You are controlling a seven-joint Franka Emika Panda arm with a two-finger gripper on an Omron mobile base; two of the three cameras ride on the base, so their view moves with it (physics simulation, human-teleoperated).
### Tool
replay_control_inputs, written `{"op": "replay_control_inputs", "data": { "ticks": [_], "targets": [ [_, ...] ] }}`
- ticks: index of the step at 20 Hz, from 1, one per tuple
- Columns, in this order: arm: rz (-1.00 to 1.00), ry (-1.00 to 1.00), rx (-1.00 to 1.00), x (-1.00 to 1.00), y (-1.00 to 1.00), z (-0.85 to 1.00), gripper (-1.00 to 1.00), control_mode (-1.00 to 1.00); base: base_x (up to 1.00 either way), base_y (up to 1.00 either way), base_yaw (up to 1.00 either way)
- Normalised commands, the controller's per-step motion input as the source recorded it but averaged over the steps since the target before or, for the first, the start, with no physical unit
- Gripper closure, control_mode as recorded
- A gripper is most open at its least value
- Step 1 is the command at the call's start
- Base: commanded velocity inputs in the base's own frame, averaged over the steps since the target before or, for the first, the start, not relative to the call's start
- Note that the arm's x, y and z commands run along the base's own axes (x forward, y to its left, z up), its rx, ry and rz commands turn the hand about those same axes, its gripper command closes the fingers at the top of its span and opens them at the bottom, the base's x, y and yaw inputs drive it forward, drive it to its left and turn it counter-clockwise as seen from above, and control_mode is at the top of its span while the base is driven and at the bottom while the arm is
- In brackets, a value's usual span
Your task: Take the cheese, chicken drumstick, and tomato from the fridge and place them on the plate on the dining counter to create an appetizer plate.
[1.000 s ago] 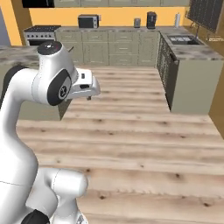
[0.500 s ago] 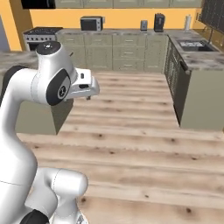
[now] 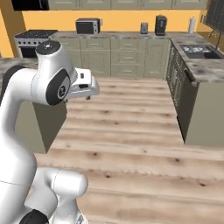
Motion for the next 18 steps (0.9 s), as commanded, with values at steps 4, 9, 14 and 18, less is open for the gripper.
{"op": "replay_control_inputs", "data": {
  "ticks": [4,9,14,18],
  "targets": [
    [0.00,0.00,0.00,0.00,0.00,0.00,-1.00,1.00,1.00,-0.01,0.02],
    [0.00,0.00,0.00,0.00,0.00,0.00,-1.00,1.00,1.00,-0.10,0.06],
    [0.00,0.00,0.00,0.00,0.00,0.00,-1.00,1.00,1.00,-0.01,0.11],
    [0.00,0.00,0.00,0.00,0.00,0.00,-1.00,1.00,1.00,0.00,0.11]
  ]
}}
